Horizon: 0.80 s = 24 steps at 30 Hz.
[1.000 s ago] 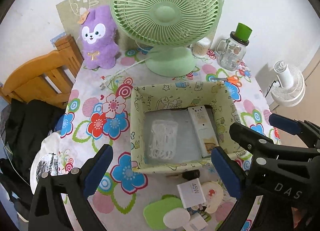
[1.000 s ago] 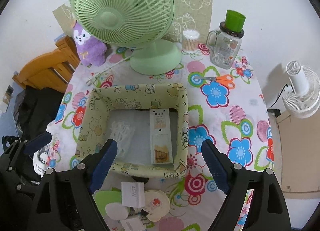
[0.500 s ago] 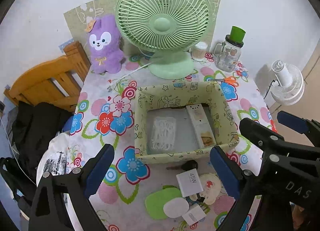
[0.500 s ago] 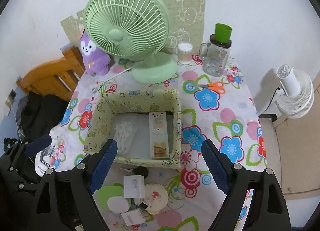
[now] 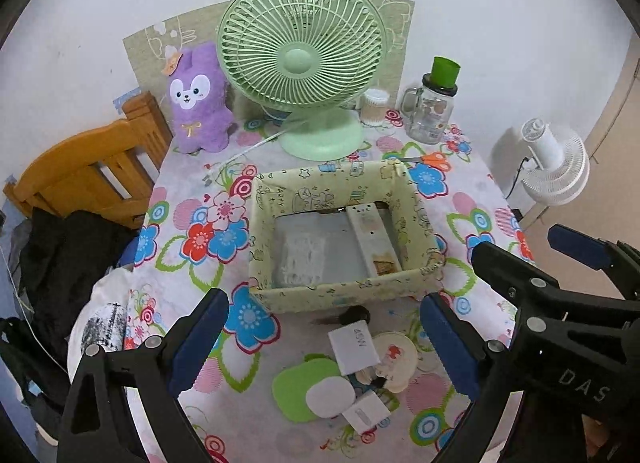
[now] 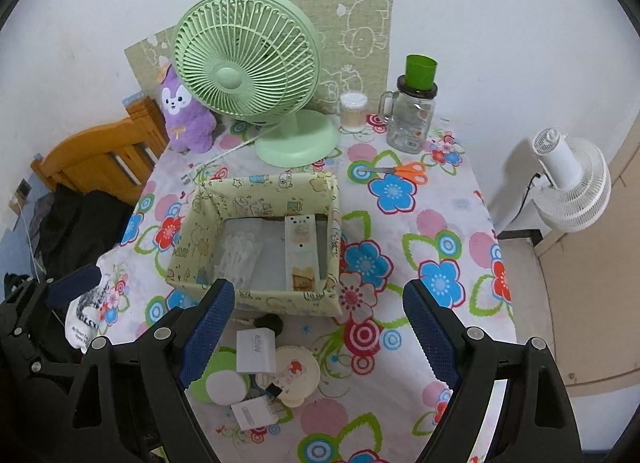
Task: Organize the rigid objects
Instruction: 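Raise both open grippers out of the box and back from it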
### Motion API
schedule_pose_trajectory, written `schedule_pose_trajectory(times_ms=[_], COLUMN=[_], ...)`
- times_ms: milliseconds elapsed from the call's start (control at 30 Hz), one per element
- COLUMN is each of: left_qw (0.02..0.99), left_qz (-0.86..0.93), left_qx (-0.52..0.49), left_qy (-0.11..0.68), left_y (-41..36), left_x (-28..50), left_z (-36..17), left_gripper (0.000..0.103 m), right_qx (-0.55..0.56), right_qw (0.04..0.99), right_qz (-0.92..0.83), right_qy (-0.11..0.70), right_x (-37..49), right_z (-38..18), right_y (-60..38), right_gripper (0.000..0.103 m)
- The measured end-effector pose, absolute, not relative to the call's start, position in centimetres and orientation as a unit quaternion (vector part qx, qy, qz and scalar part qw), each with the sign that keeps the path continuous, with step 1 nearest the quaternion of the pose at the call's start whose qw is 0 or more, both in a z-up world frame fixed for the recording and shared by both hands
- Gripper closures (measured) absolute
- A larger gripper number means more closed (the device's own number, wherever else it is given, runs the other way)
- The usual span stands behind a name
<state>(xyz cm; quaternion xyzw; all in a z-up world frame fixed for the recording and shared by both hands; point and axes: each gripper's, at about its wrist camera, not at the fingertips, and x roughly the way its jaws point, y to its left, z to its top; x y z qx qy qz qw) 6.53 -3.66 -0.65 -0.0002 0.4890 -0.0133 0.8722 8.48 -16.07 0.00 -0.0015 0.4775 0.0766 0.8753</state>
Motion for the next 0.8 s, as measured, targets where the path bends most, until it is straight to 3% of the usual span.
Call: schedule_pose_trajectory(times_ms=[800], left_qw=[0.865], left_qz=[-0.015], left_qx=[-0.023], left_qy=[0.502], left_y=[-3.4], left_x=[3.0], left_z=[-3.0], left_gripper=[0.005], right_qx=[-0.016], right_qw=[0.874], right_qz=[0.101], right_qy=[0.475], right_x=[4.9], right_z=[-1.3], right_y=[-16.3], right_gripper=[0.015])
